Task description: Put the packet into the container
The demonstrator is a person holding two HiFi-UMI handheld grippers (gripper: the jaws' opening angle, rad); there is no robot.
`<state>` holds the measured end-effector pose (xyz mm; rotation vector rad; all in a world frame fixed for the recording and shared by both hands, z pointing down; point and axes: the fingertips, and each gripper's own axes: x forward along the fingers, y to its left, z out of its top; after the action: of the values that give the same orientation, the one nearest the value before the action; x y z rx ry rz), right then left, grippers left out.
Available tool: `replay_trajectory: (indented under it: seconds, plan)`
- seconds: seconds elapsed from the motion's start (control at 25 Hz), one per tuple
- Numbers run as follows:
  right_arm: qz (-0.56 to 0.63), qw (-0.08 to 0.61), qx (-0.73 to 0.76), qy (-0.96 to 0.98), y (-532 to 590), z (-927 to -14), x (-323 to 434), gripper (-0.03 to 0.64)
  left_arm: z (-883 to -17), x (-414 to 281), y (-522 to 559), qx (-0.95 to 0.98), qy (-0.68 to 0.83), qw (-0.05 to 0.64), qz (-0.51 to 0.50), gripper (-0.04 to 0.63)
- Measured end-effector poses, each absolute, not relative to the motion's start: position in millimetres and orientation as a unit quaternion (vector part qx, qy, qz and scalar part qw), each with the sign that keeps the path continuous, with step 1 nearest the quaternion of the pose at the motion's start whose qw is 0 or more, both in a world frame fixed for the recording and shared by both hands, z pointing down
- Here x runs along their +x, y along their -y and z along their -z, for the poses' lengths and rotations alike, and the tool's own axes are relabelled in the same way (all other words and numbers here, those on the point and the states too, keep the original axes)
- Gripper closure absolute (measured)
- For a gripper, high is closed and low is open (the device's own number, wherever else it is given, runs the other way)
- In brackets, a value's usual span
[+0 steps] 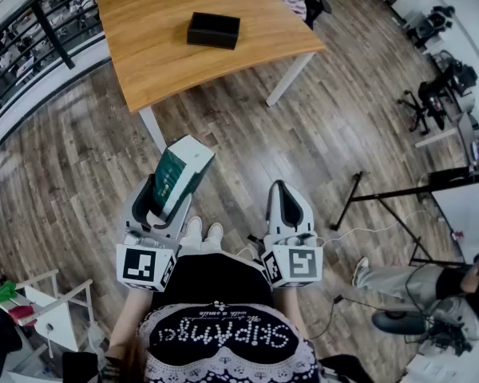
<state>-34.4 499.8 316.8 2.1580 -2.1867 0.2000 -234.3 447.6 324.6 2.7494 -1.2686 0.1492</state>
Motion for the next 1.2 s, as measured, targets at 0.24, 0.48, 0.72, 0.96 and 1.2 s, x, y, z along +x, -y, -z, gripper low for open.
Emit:
replay_trajectory:
  seconds: [0.24, 0.48, 0.72, 0.96, 1.2]
  plan:
    - [-0.062, 0.031, 0.701, 0.710, -503.6, -318.6, -33.1, 0.583, -325.1, -232.0, -450.5, 0.906, 0.416, 0.055, -0.045, 0.255]
    - [-0.060, 0.032, 0.701, 0.710, -504.7, -318.9, -29.3, 0.581, -322.7, -229.3, -450.0, 0.907, 0.417, 0.053, -0.039, 0.256]
    - [-0.055, 0.031, 0.697, 0.715, -506.5, -317.2, -27.8, 0.581, -320.2, -227.6, -449.9, 0.906, 0.419, 0.050, -0.033, 0.256]
    - [-0.053, 0.014, 0.694, 0.718, -512.3, -315.9, -19.2, 0.581, -317.5, -223.8, -453.3, 0.904, 0.424, 0.048, -0.025, 0.256]
    - [-0.057, 0.003, 0.704, 0.708, -527.4, -325.2, 7.8, 0.581, -318.2, -225.6, -458.4, 0.895, 0.443, 0.053, -0.008, 0.256]
